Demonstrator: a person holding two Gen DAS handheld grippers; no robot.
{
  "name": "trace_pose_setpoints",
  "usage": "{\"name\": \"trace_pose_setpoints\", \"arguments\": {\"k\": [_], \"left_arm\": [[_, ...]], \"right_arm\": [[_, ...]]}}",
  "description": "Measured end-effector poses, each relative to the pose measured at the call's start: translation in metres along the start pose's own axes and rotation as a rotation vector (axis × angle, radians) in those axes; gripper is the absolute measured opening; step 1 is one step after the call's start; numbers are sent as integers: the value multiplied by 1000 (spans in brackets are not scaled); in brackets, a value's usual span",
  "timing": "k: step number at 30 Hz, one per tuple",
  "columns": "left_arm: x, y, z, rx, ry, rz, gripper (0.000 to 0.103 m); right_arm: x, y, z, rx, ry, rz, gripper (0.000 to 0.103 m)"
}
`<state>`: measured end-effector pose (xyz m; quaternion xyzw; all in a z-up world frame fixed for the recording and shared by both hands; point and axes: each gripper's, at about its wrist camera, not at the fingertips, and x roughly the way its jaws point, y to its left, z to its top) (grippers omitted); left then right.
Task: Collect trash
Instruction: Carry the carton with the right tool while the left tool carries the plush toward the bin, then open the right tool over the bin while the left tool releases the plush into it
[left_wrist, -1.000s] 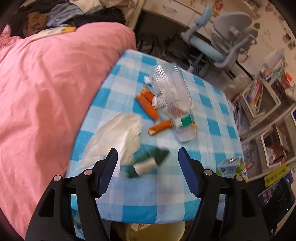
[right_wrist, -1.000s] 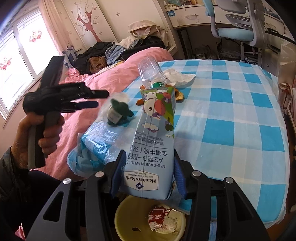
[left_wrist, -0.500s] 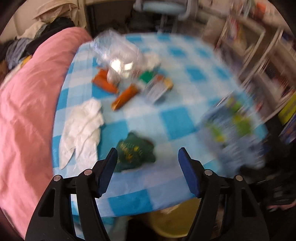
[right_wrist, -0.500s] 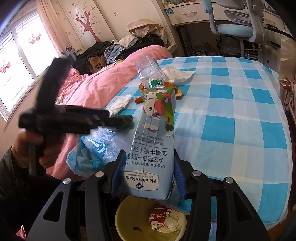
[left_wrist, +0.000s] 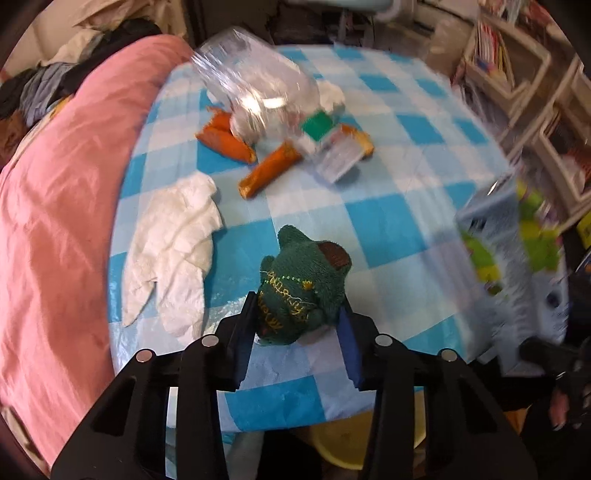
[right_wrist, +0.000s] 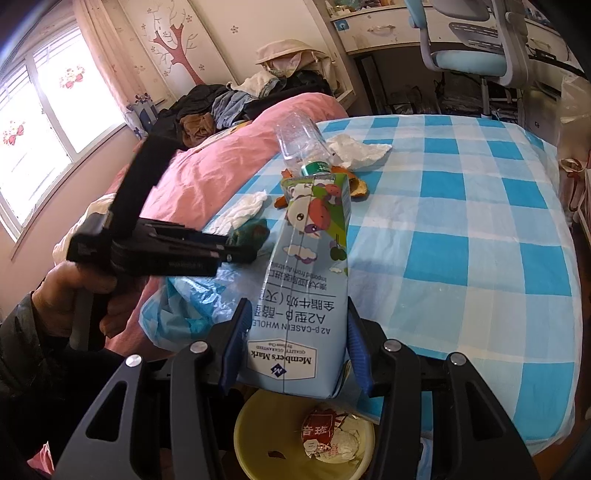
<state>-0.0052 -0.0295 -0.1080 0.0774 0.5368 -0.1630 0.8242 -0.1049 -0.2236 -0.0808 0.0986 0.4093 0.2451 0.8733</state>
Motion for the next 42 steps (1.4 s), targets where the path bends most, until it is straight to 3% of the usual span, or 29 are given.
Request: {"name": "trace_pose_setpoints", "arguments": {"k": [9,14,17,19,27,30,34,36,40,42], "left_arm": [[-69,-20,-26,-41,-233,-155,40],[-89,-34,-50,-41,-293,-174,40],[-97,-38,-62,-51,-315,-190,40],[-100,-43,-69,-45,-319,-188,40],[-97,-62,-89,25,-266,-208,42],[-90,-77,-97,108,-194,-261,47],[-92,-97,-107,207,-181,-283,62],[-93,-95,-106,193,-198,-251,70],[-97,-78,-100,103,-242,-204,71],[-102,-65,-97,44,-303,-127,72]], "right_arm": [[-6,22,-27,-35,44,40,48],[-4,33,-48,-54,105,57,48],[-3,36,-56,-58,134,57,57],[-6,36,-61,-51,133,49,57],[-39,19,-58,34,-19,-34,59],[-51,13,-56,54,-94,-65,61],[-63,5,-52,82,-166,-93,62],[-67,2,-51,94,-193,-104,62],[-70,-1,-50,106,-206,-112,63],[-69,0,-49,99,-204,-115,63]]}}
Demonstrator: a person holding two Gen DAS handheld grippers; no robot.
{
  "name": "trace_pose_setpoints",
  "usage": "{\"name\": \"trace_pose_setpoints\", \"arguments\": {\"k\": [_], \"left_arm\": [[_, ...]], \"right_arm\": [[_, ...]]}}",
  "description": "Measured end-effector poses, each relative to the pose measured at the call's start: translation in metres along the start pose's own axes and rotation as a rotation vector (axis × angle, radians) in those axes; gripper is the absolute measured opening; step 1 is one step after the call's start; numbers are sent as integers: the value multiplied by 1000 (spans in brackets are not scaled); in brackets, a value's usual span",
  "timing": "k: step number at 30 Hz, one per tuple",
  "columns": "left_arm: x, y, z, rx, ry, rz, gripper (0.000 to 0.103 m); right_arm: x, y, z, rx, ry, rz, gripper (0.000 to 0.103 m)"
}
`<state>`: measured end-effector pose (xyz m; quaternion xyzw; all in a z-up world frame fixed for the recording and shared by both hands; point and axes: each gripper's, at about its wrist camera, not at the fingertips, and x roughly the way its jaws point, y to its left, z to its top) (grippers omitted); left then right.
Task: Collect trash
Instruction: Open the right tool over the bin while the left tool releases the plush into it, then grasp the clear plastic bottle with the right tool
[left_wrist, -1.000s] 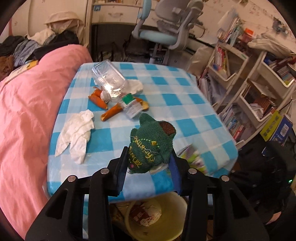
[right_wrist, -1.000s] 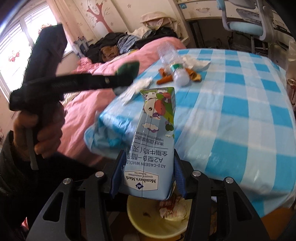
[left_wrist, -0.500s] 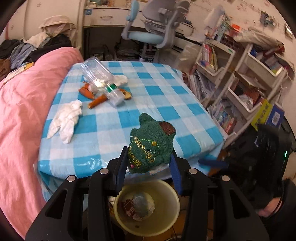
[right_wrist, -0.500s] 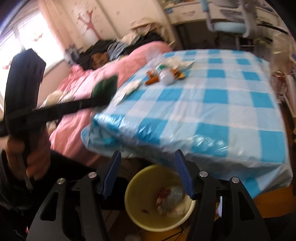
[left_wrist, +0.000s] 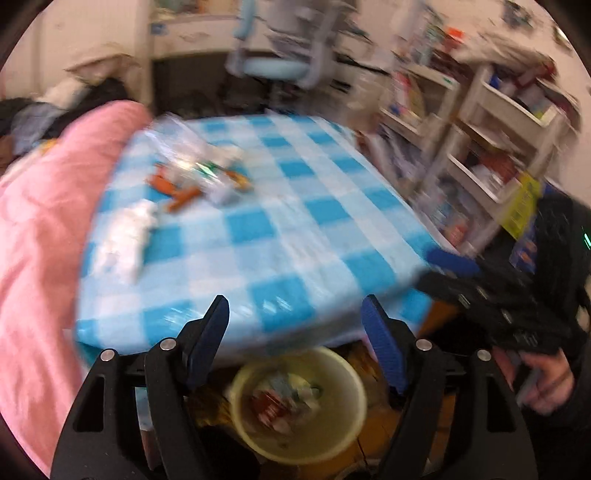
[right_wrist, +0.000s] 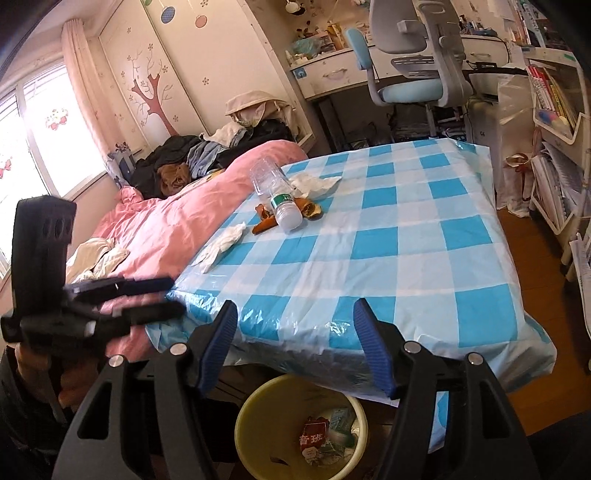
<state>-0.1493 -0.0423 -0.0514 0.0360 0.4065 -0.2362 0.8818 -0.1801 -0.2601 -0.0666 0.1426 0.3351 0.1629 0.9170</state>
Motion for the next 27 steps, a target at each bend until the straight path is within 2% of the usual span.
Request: {"name": "trace_pose_setpoints", "arguments": {"k": [4,9,18,27], "left_arm": [[-11,30,10,-129,-103,123,75],[-25,53,16,-231,-187,184,75],[-20,66,26,-273,-213,239,75],[2,96,54,-387,-218,278,75]], "right_arm": [[0,5,-1,-33,-6,-10,63],[2,12,-3,-75,-5,-18,63],[9,27,1,-154,-5,-23,65],[51,46,39,-271,11,-33,68]]}}
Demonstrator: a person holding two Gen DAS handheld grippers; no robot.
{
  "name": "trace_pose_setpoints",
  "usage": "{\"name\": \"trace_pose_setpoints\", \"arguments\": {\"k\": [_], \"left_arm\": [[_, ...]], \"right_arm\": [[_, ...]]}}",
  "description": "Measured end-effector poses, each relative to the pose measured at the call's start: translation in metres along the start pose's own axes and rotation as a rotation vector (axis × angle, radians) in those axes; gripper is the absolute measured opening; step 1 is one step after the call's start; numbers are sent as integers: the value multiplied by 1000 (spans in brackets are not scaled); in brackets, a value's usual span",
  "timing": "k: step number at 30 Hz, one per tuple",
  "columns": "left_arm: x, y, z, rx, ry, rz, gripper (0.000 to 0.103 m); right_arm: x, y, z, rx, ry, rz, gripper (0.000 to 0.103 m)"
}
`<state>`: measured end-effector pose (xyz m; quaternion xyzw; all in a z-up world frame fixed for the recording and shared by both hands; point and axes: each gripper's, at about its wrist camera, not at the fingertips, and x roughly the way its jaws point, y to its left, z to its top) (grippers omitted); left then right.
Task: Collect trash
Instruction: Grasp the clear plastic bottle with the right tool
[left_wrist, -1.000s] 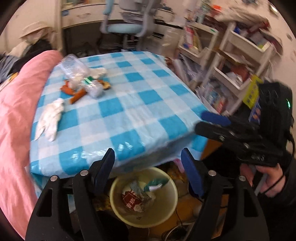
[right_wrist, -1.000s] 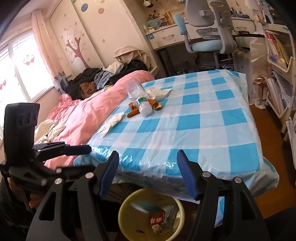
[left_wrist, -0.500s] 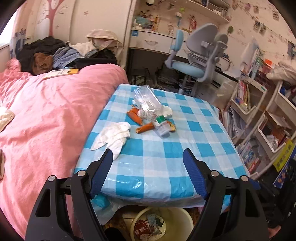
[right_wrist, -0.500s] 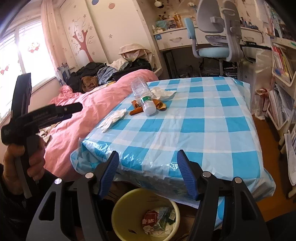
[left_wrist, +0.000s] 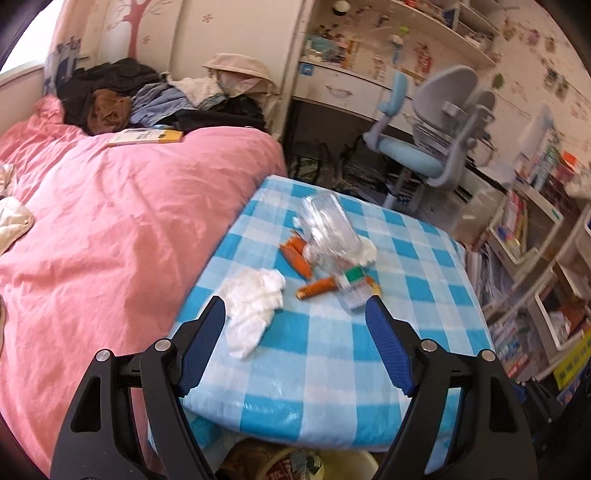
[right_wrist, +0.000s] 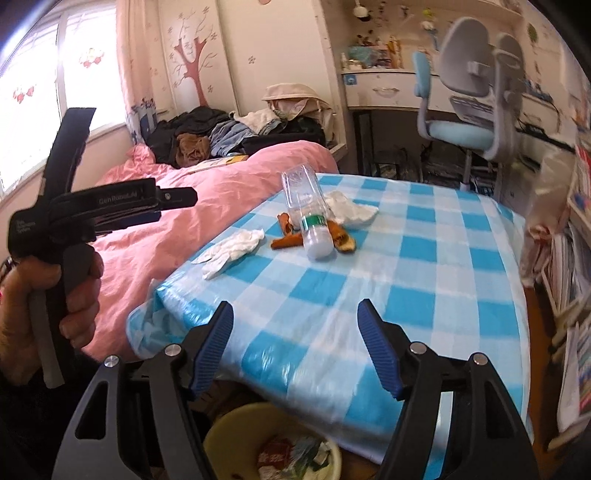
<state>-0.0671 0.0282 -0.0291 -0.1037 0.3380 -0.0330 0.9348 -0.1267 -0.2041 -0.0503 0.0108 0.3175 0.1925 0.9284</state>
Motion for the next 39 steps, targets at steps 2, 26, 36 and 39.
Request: {"name": "trace_pose_setpoints", "arguments": {"k": [2,26,36,39], "left_arm": [[8,3,8,-28,-5,20,75],[86,25,84,-163,-23,79,75],[125,0,79,17,135,37,75],[144,-26,64,154,226,-13,75]], "right_arm": [[14,2,10,-19,6,-1,69],[208,10,103,-195,160,-135,58],[144,-38,98,-68,129,-78,57],[116,-58,78,-25,153,-82,57]]}}
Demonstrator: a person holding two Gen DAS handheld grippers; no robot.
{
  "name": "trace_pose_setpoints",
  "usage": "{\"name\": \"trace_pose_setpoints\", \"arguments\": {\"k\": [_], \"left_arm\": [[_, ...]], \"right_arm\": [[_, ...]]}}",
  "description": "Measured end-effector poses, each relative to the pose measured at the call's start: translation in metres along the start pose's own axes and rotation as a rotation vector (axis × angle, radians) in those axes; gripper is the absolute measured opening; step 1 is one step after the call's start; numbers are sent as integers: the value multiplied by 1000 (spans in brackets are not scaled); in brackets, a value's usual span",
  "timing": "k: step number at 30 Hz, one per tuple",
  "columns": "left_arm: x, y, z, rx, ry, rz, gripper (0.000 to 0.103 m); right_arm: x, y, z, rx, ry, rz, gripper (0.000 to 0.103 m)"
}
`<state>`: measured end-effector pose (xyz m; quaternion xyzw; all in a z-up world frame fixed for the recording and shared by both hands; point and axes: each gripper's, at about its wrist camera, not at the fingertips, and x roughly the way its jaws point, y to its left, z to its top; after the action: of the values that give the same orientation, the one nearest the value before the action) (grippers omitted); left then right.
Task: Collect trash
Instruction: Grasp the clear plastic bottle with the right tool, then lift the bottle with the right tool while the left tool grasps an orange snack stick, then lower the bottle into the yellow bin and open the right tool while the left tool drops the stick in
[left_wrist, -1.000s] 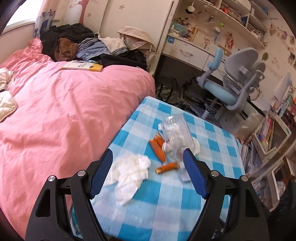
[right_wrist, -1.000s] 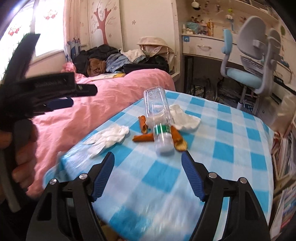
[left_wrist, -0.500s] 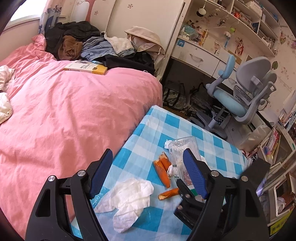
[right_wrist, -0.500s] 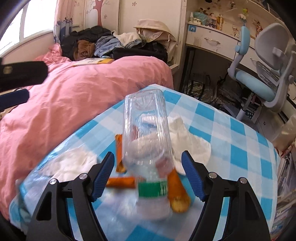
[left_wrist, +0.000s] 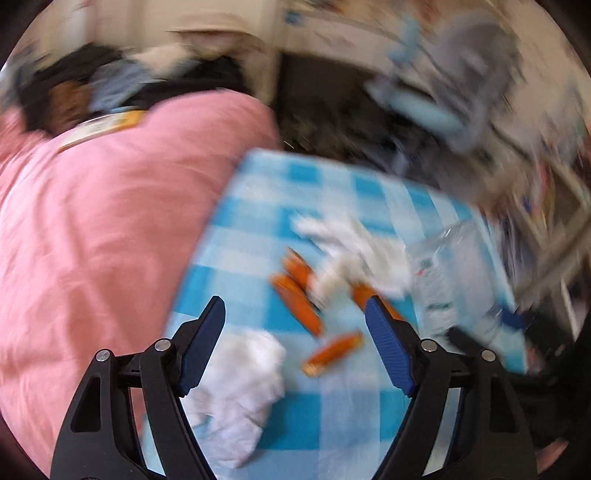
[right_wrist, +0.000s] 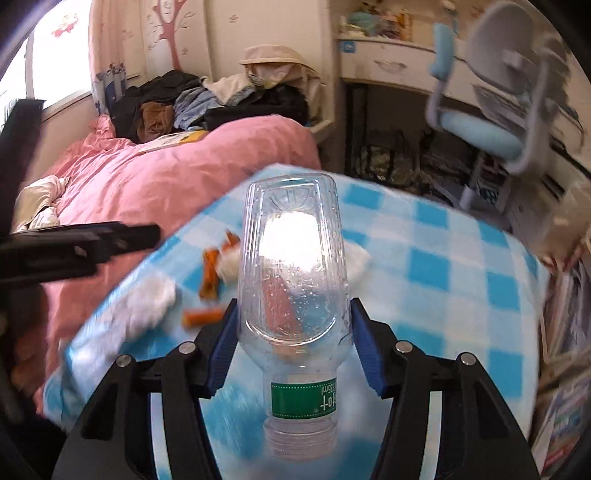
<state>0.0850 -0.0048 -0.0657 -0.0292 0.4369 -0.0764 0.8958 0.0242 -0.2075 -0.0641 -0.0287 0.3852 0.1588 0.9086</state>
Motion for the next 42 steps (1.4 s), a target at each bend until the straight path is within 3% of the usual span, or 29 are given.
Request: {"name": "trace_pose_setpoints", "arguments": {"k": [3,7,12,15,16,17,18,23,32,42], "left_arm": [[26,-40,-16,226,68,48,75],[49,-61,-31,322,143,62,67],[69,-49,-34,272,209,68,52],[74,-40,-30,217,208,23,43],[74,-39,-28,206,206,11,35],[74,-39,-28,207,208,4,21],[74,-40,-27,207,216,-9,15],[68,-42,-29,198,247,-55,13],[0,-48,-37,135,106,-116,13],[-78,-35,-74,28,-54,-197,13]], "right_arm": [[-13,-19,-20,68,35,16,57],[-11,-26,-24,94,59,33,57],[-7,-25,-28,95,79,64,57],[-7,-24,-30,91,82,79,57],[-7,-24,-31,90,83,82,57],[-7,-24,-31,89,85,86,57],[-7,-24,-31,87,86,90,57],[-9,-21,-32,85,82,102,57],[-26,-16,-38,106,35,118,57],[-77,16,-72,145,-104,198,57]]}}
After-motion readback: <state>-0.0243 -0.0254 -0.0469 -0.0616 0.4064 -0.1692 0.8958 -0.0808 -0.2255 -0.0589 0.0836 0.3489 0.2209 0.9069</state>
